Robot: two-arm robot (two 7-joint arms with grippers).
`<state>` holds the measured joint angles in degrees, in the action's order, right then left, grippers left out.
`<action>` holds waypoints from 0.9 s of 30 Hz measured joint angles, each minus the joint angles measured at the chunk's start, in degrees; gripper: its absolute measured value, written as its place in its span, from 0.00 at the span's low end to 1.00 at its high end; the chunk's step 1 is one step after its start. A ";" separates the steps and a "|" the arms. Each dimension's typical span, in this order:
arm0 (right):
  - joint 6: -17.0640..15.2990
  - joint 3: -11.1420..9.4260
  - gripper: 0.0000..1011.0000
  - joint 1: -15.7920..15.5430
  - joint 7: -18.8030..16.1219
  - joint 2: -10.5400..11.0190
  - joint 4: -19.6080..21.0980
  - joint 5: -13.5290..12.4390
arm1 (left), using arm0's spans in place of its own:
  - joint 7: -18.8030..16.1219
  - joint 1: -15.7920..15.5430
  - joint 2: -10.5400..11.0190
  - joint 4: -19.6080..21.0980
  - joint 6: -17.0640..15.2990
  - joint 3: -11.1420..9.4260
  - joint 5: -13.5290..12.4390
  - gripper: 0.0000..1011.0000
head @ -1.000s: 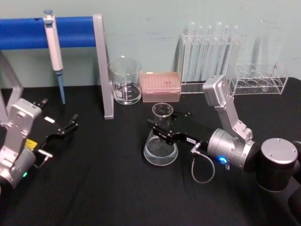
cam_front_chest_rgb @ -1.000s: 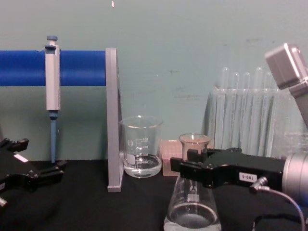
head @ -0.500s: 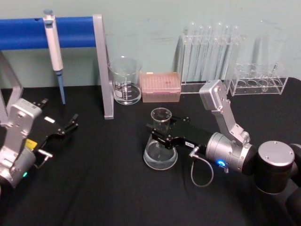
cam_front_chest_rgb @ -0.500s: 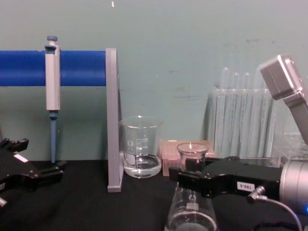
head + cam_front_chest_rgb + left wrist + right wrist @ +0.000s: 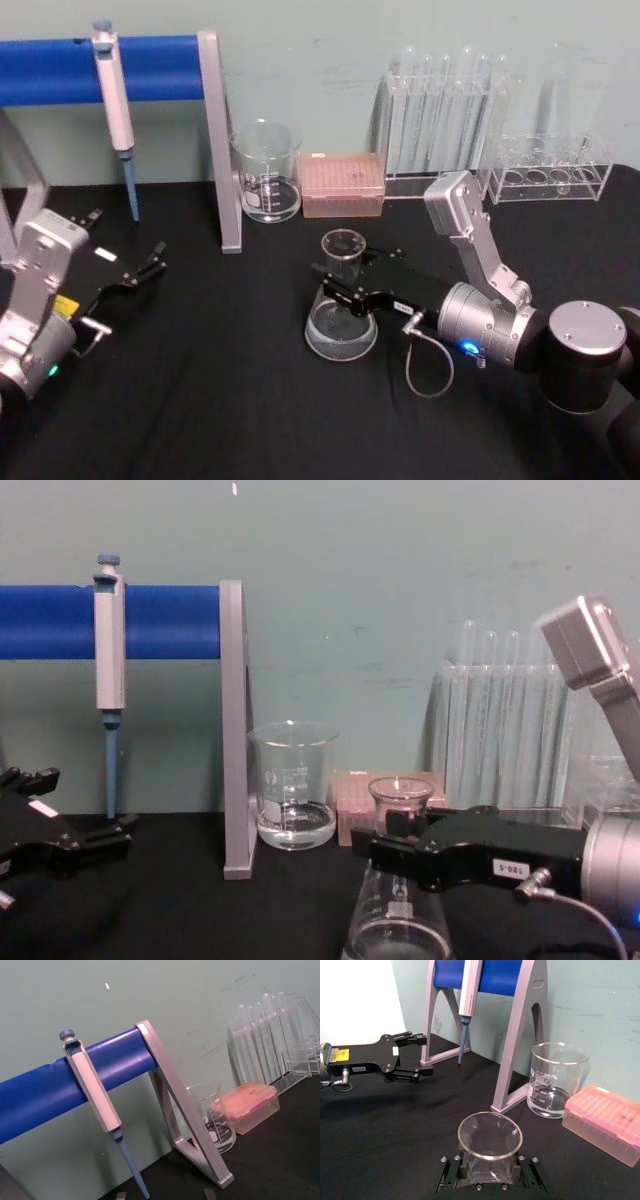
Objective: Grasp the erlenmeyer flask with one hand, shake it three times, then place it back.
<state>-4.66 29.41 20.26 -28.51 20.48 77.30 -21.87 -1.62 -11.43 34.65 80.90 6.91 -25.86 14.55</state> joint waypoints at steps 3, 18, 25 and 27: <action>-0.02 -0.01 0.45 0.00 0.01 0.01 0.01 0.00 | 0.00 0.00 0.00 0.00 0.00 0.00 0.00 0.99; -0.18 -0.06 0.82 0.00 0.05 0.02 0.04 0.00 | 0.00 0.00 0.00 0.00 0.00 0.00 0.00 0.99; -0.21 -0.06 0.99 0.00 0.05 0.02 0.05 0.00 | 0.00 0.00 0.00 0.00 0.00 0.00 0.00 0.99; -0.21 -0.06 0.99 0.00 0.05 0.02 0.05 0.00 | 0.00 0.00 0.00 0.00 0.00 0.00 0.00 0.99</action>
<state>-4.87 29.35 20.26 -28.46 20.50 77.34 -21.87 -1.62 -11.43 34.65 80.90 6.91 -25.86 14.55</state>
